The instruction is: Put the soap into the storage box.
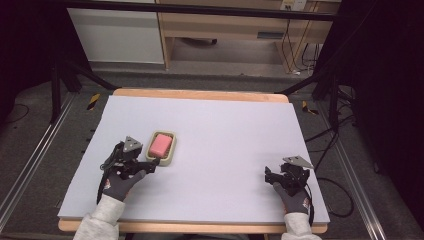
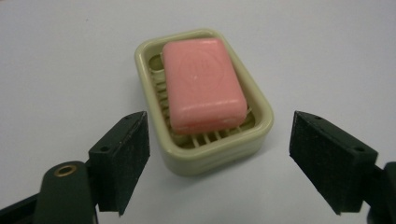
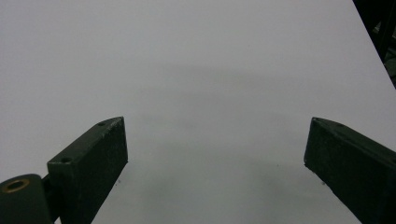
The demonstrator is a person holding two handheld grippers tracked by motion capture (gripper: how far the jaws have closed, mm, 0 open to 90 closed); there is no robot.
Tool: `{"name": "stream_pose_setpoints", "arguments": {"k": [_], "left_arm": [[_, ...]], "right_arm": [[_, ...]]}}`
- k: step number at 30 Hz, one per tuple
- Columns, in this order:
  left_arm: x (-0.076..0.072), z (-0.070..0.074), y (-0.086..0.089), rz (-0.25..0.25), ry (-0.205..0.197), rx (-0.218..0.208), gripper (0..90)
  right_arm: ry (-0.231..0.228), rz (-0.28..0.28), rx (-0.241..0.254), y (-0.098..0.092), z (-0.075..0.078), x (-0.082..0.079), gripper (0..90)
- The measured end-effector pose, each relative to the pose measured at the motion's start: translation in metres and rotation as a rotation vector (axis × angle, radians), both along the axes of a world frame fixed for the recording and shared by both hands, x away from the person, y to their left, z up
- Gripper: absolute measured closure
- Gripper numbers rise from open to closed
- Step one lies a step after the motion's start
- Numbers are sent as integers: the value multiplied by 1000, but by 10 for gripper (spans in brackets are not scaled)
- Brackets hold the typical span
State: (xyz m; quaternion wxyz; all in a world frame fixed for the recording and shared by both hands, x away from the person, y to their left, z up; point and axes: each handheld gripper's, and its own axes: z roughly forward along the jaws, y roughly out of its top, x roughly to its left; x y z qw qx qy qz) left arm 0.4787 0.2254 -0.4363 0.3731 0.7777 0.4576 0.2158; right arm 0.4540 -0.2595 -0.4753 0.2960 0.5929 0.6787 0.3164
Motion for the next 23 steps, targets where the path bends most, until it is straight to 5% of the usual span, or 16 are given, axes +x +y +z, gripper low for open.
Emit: {"name": "stream_pose_setpoints", "arguments": {"k": [10,23], "left_arm": [[-14,-13,34,95,-32,-23,271],[-20,-29,61,153,19,21,289]], "right_arm": [[-8,-14,4,-5,1,-2,62],[-1,-26,2,-7,2,-3,62]]}}
